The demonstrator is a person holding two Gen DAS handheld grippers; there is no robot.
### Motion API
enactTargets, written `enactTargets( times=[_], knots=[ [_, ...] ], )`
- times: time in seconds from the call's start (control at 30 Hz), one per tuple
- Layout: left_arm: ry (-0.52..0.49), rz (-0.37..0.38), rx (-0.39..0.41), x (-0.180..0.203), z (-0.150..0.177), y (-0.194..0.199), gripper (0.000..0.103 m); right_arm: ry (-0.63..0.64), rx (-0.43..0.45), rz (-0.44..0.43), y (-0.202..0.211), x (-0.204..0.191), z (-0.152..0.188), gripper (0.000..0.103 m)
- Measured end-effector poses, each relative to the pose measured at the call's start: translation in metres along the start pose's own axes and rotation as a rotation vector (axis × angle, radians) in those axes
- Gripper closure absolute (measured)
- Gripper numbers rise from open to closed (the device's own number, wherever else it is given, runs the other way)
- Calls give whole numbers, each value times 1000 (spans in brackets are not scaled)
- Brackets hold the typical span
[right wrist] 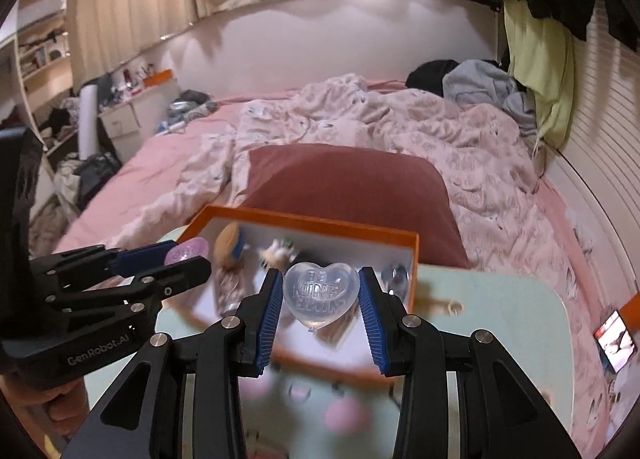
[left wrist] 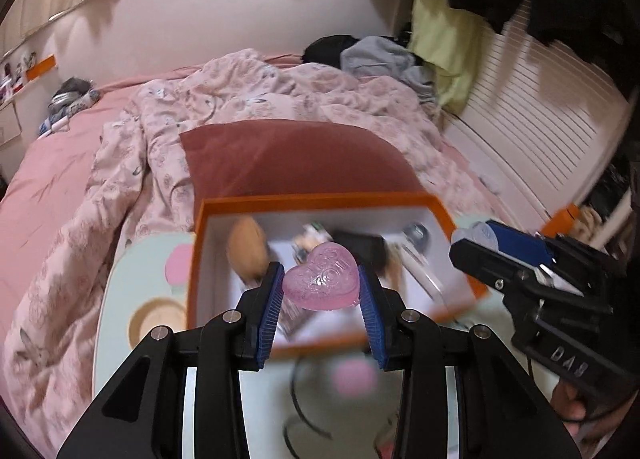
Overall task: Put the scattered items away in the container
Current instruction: 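Lower the pink heart into the box with the left gripper while the right releases the clear heart, then withdraw both open grippers from the orange box back over the table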
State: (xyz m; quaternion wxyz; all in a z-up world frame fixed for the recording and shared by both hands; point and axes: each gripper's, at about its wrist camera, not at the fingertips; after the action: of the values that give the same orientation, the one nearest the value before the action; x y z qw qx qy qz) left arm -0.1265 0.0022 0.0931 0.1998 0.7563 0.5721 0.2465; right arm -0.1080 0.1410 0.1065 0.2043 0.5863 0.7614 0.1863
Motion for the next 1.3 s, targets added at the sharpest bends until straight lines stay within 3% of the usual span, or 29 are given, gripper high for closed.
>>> enactTargets(
  times=[0.17, 0.33, 0.4, 0.6, 0.8, 0.9, 1.03, 1.3],
  knots=[
    [-47, -89, -62, -4, -8, -47, 64, -21, -56, 56, -45, 2, -6, 66],
    [-2, -126, -52, -9, -7, -58, 63, -45, -74, 111, -70, 12, 0, 63],
    [22, -115, -60, -13, -8, -58, 62, -60, -78, 116, -72, 17, 1, 56],
    [-11, -146, -37, -16, -6, -43, 62, -45, -11, 109, -45, 16, 1, 44],
    [60, -107, -30, -27, 3, -18, 61, -36, -16, 100, -17, 16, 6, 39],
    [60, -107, -40, -24, 10, -12, 30, -4, -39, 95, -15, 11, 13, 39],
    [-6, -141, -22, -10, 21, -6, 29, 20, -56, 103, -15, 4, 23, 39],
    [-27, -160, 9, 9, 54, 24, 29, 13, -44, 87, 20, 1, 56, 39]
  ],
)
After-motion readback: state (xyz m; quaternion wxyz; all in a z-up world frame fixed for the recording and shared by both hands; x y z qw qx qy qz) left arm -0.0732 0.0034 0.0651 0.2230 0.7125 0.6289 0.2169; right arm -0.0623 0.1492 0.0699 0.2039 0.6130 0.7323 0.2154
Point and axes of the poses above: each gripper's, at about its wrist camera, not at the fingertips, and y roughly against the way its jaws point, x to its right, z to its underside, and after that the axes turned 10 degrees about x, right-handed
